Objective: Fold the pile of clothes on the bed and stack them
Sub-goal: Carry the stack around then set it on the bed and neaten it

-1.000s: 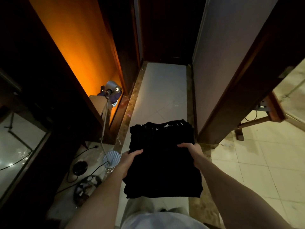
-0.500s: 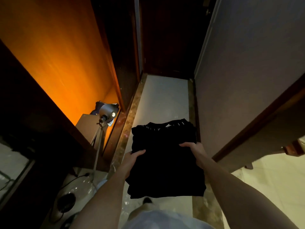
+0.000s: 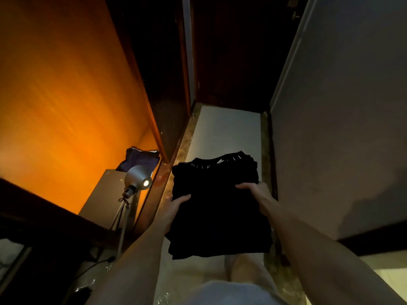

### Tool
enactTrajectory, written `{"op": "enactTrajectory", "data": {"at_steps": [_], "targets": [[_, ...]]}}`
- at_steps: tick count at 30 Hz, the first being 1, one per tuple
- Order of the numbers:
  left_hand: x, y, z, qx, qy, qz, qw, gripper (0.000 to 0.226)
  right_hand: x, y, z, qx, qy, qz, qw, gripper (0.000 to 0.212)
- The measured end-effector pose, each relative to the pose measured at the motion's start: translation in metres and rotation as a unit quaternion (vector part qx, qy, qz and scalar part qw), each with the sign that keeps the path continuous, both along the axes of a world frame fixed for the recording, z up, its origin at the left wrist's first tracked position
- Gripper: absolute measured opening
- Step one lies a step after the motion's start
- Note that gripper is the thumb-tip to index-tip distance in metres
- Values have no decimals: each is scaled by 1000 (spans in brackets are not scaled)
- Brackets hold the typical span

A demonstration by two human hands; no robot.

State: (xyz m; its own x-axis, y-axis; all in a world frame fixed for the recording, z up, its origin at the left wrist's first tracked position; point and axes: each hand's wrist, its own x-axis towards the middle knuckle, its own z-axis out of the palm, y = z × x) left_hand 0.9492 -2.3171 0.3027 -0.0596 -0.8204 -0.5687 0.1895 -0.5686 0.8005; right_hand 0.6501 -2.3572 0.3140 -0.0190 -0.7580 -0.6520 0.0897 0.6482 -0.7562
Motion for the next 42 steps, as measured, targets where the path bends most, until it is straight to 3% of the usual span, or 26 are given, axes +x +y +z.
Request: {"op": "enactTrajectory", "data": {"at_steps": [7, 14, 18, 24, 29, 33, 39, 42], "targets": [[-35, -96, -1, -31, 10, 61, 998, 30, -17, -131, 1, 15, 19, 68, 997, 63], [-46, -163, -4, 43, 65, 177, 981, 12, -6, -250, 11, 0, 54, 137, 989, 61], [-28, -186, -9, 64, 62, 236, 968, 49, 30, -303, 9, 5, 63, 188, 980, 65], [25, -217, -32, 78, 52, 326, 941, 74, 108, -373, -9, 23, 60, 268, 961, 70], [69, -256, -35, 97, 57, 356, 928, 44, 175, -437, -15, 42, 55, 336, 939, 73], [102, -285, -45, 89, 68, 390, 914, 47, 229, -483, -6, 44, 55, 373, 925, 59], [137, -312, -55, 87, 90, 438, 890, 35, 297, -536, -8, 76, 34, 433, 897, 79], [148, -326, -62, 101, 79, 456, 881, 33, 325, -562, -20, 106, 31, 446, 888, 61]]}}
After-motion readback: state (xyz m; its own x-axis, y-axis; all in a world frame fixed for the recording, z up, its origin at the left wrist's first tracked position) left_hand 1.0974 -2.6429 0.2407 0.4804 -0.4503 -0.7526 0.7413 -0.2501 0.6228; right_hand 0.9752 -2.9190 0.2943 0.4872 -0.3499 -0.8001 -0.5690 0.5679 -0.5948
